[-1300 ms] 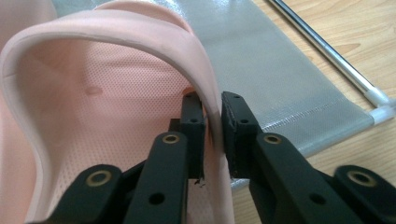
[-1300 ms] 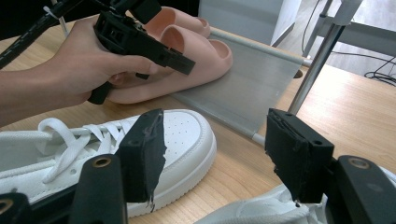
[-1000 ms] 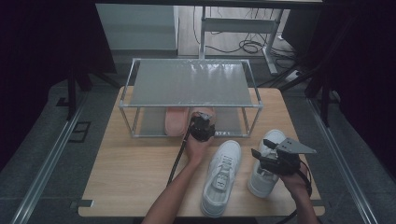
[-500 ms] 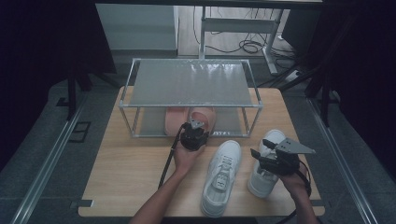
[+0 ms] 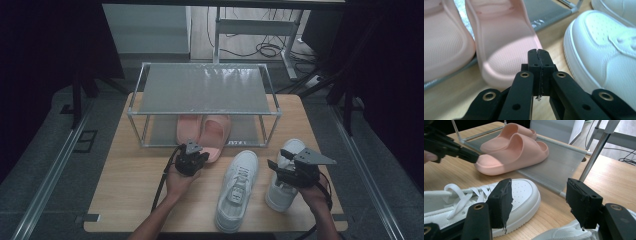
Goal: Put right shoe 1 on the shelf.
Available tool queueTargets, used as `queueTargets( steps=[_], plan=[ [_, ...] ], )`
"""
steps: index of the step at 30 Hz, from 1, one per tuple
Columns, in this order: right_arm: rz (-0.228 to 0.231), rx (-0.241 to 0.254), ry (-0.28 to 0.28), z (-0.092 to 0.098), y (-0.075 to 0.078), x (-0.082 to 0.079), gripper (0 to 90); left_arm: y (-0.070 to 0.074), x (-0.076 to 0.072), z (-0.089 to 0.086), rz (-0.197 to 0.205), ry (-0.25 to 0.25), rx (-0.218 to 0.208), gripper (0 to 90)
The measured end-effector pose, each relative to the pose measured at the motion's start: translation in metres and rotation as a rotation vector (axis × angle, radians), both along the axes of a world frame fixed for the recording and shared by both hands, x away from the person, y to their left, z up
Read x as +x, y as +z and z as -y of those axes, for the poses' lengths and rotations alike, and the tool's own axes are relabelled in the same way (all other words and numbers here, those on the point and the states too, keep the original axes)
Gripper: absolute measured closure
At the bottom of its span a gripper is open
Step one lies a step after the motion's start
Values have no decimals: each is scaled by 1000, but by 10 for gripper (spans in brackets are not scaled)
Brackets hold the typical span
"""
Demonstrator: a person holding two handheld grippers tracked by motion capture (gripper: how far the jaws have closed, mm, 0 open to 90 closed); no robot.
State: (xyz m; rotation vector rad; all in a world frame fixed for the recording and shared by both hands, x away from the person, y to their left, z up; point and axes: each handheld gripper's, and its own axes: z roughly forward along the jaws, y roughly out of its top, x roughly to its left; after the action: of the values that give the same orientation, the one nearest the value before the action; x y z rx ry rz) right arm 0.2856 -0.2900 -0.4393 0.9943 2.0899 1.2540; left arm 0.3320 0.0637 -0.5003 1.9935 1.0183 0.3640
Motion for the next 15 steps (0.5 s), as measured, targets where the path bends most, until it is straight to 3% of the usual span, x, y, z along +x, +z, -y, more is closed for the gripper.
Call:
queueTargets(
  steps=[3,9,15],
  plan=[
    [-1,-3,2,-1,-1,0,389,-2,-6,-6,-9,-18,-11,900],
    [-1,7,13,-2,1,-1,388,-8,-17,-14,-20,-45,10,900],
    [-2,3,10,-3,0,0,388,-14,-11,-8,-28,-55,45,900]
  ],
)
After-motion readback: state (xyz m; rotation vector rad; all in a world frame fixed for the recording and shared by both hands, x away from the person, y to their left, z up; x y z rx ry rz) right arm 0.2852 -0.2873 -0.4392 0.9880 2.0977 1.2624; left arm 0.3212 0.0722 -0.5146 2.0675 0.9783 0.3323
